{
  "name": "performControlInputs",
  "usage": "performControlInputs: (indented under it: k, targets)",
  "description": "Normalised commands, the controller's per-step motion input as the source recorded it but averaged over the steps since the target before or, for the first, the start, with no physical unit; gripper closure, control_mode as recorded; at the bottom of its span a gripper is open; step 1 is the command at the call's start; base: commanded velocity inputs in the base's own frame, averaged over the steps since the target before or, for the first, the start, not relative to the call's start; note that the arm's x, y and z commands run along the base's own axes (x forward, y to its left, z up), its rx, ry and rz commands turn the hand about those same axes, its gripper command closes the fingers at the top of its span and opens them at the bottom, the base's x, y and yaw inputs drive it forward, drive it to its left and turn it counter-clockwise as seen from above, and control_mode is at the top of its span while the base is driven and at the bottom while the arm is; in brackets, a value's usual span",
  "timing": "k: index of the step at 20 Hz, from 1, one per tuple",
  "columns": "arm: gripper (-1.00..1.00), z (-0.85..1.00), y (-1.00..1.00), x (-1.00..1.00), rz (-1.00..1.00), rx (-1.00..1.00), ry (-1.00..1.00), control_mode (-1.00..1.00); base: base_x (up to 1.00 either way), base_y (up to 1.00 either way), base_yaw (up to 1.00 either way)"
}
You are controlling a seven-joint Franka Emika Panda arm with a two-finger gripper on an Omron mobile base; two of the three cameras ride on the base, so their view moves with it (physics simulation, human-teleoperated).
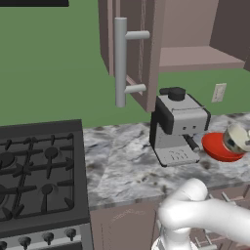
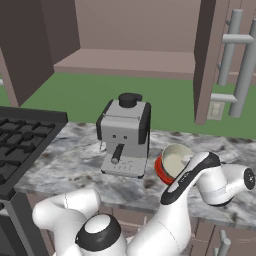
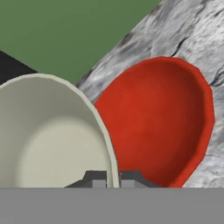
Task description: Pick up the bowls on the counter and stack them on top of one another in the open cabinet. Place the smaller bowl on top of the larger bowl.
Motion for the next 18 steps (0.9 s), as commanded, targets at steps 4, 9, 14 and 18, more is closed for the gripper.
performControlInputs:
  k: [4,9,14,18]
  targets:
    - [1.00,-0.19,-0.06,0.28,-0.07,-0.06,-0.01,-1.00,0.00,0.00,0.00]
    - [1.00,-0.22,-0.11,0.20,-0.07,-0.06,-0.03,-1.00,0.00,0.00,0.00]
    - [1.00,-0.21,-0.11,0.20,-0.07,-0.06,-0.02,-1.00,0.00,0.00,0.00]
    - [1.00,-0.19,-0.09,0.18,-0.07,-0.05,-0.01,-1.00,0.00,0.00,0.00]
